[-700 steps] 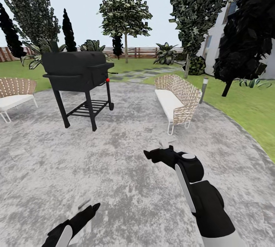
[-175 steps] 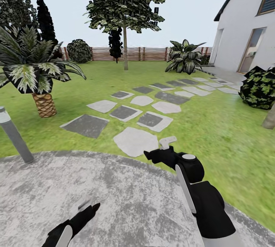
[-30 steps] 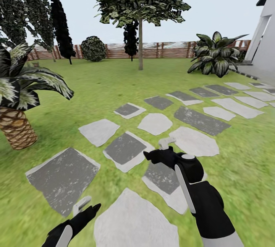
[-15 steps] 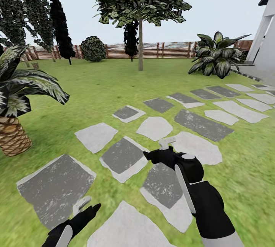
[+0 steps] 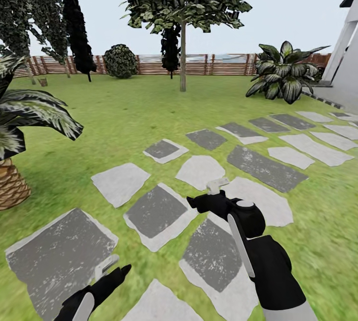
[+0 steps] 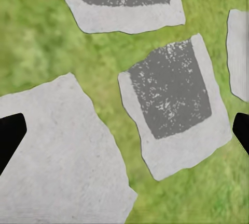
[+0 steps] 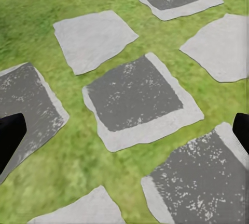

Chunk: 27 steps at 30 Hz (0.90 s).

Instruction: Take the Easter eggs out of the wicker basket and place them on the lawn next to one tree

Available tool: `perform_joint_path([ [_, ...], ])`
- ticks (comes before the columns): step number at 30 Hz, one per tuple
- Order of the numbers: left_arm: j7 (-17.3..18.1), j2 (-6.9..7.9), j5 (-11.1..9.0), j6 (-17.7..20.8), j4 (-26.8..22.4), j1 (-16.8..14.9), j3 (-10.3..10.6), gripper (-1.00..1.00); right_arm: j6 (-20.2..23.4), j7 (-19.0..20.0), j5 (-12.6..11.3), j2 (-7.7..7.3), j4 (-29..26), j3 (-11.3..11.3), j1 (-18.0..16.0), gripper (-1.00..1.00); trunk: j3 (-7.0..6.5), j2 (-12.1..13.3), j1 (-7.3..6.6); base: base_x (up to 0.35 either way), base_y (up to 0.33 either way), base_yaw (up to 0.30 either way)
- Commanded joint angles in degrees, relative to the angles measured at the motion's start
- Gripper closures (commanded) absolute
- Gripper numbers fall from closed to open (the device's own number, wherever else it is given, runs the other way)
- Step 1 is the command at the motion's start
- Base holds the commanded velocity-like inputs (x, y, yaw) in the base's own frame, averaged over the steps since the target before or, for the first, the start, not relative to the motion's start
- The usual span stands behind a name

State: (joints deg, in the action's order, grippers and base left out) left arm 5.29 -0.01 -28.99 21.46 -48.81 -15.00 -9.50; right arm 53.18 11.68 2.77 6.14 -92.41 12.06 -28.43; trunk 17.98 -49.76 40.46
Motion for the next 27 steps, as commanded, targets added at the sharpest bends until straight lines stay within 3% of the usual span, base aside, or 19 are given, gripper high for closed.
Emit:
perform_joint_path([
  [1, 0.16, -0.02, -0.36, 0.43, -0.06, -0.03, -0.17, -1.0, 0.26, 0.27, 0.31, 0.01, -0.05, -0.02, -0.06, -1.0, -0.11, 0.37, -0.18, 0.334, -0.084, 0.0],
  [27, 0.24, 0.01, -0.36, 0.43, -0.06, -0.03, -0.17, -1.0, 0.26, 0.27, 0.31, 0.01, -0.05, -0.02, -0.05, -1.0, -4.78, 10.8, -5.89, 0.334, -0.084, 0.0],
])
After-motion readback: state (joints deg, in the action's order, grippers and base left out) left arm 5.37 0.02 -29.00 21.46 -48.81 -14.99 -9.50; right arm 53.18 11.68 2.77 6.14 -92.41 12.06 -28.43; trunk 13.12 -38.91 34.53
